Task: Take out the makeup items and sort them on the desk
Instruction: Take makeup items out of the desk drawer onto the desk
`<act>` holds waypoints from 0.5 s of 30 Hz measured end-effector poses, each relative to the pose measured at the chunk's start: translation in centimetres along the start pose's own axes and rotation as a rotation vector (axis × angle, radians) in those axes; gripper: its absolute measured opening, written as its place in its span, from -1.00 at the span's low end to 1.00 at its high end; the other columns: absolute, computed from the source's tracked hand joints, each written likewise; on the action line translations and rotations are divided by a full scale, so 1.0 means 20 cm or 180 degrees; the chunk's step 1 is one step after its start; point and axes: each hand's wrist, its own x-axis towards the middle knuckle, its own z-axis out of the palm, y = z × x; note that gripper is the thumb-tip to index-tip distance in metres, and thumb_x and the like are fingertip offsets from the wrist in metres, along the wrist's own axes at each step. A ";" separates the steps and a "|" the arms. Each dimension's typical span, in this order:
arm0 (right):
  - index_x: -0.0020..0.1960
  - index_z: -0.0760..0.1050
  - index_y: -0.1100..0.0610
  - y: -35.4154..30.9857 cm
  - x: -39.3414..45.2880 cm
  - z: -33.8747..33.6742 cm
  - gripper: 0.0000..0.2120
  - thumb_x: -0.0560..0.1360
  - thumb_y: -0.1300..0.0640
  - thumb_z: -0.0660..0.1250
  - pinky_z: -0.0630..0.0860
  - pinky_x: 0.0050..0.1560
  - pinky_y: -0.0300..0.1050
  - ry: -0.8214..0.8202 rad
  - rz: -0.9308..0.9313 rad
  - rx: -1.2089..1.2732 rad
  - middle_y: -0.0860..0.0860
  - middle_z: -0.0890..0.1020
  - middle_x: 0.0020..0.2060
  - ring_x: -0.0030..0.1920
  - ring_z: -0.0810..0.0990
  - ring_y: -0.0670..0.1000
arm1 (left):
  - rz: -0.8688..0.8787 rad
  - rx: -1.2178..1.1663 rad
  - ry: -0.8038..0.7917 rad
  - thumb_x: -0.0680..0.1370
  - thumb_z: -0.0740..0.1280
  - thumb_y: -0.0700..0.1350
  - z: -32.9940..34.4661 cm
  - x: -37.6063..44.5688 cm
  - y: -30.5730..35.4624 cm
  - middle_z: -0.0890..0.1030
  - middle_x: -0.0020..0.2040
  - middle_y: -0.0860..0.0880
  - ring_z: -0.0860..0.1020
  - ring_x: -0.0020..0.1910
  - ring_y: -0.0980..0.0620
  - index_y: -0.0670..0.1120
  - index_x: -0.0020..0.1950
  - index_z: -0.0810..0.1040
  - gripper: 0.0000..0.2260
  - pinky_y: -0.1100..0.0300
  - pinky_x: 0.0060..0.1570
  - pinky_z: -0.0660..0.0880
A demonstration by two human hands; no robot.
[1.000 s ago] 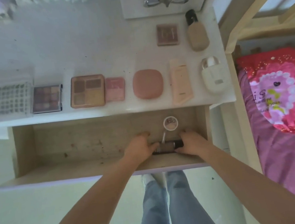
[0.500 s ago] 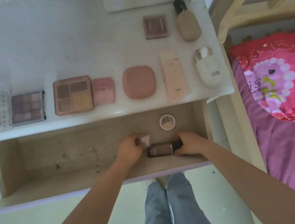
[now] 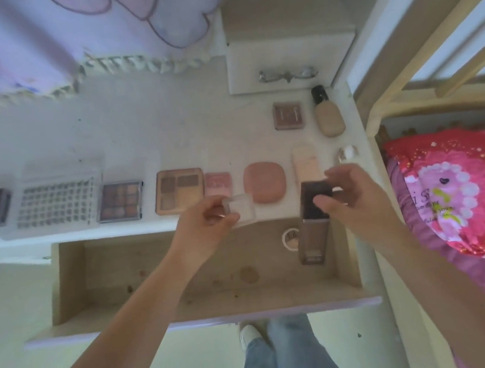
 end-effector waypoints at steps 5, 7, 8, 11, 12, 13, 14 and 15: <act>-0.24 0.30 0.01 -0.28 0.38 0.02 -0.71 0.45 0.34 0.32 0.54 -0.23 -0.25 0.0271 -0.0320 0.0220 -0.08 0.50 -0.27 -0.32 0.56 -0.21 | 0.0084 -0.0077 0.0312 0.46 0.36 -0.32 -0.09 0.27 0.23 0.55 -0.36 0.01 0.48 -0.57 0.28 -0.09 0.00 0.55 -0.82 0.46 -0.52 0.41; -0.24 0.32 -0.03 -0.35 0.57 0.07 -0.73 0.46 0.28 0.32 0.53 -0.14 -0.15 0.0252 -0.0351 0.0018 -0.08 0.51 -0.26 -0.21 0.55 -0.03 | 0.0134 0.0141 0.0428 0.47 0.37 -0.28 -0.12 0.42 0.30 0.54 -0.33 -0.04 0.53 -0.43 0.26 -0.18 0.13 0.55 -0.76 0.33 -0.27 0.49; -0.24 0.33 -0.05 -0.36 0.66 0.11 -0.73 0.47 0.25 0.32 0.52 -0.10 -0.08 0.0243 -0.0306 -0.0068 -0.05 0.54 -0.23 -0.16 0.55 0.03 | 0.0115 0.0205 0.0482 0.46 0.38 -0.25 -0.13 0.49 0.32 0.55 -0.29 -0.08 0.55 -0.30 0.14 -0.19 0.17 0.51 -0.72 0.22 -0.12 0.49; -0.19 0.31 0.01 -0.31 0.87 0.20 -0.80 0.46 0.15 0.35 0.50 0.00 0.06 0.0281 0.0000 -0.0257 0.16 0.58 -0.02 -0.05 0.57 0.13 | -0.0023 0.0177 0.0587 0.45 0.39 -0.24 -0.13 0.66 0.33 0.54 -0.22 -0.12 0.51 -0.18 -0.04 -0.11 -0.01 0.42 -0.80 0.14 -0.10 0.46; -0.14 0.29 0.06 -0.28 0.91 0.22 -0.79 0.46 0.12 0.34 0.48 -0.03 0.04 0.0323 0.0126 -0.0356 0.17 0.56 0.02 -0.07 0.56 0.13 | -0.0073 0.0194 0.0629 0.44 0.40 -0.24 -0.12 0.71 0.32 0.55 -0.21 -0.13 0.51 -0.18 -0.04 -0.09 -0.11 0.40 -0.82 0.14 -0.11 0.46; -0.09 0.27 0.10 -0.25 0.95 0.24 -0.77 0.47 0.09 0.33 0.44 -0.07 -0.03 0.0366 0.0225 -0.0461 0.17 0.55 0.05 -0.10 0.53 0.09 | -0.0111 0.0229 0.0662 0.44 0.40 -0.24 -0.11 0.75 0.30 0.55 -0.20 -0.14 0.52 -0.17 -0.04 -0.08 -0.15 0.39 -0.82 0.15 -0.11 0.47; -0.04 0.28 0.14 -0.24 0.99 0.25 -0.77 0.49 0.07 0.31 0.37 -0.11 -0.14 0.0409 0.0270 -0.0547 0.16 0.54 0.05 -0.11 0.48 0.05 | -0.0133 0.0239 0.0675 0.45 0.40 -0.23 -0.10 0.78 0.29 0.55 -0.18 -0.13 0.52 -0.16 -0.04 -0.09 -0.15 0.40 -0.83 0.18 -0.14 0.48; 0.01 0.30 0.18 -0.23 1.02 0.26 -0.78 0.51 0.08 0.28 0.27 -0.15 -0.24 0.0440 0.0268 -0.0658 0.15 0.54 0.05 -0.12 0.43 0.01 | -0.0146 0.0250 0.0682 0.46 0.39 -0.21 -0.09 0.82 0.29 0.55 -0.17 -0.11 0.51 -0.16 -0.03 -0.11 -0.12 0.41 -0.85 0.29 -0.22 0.45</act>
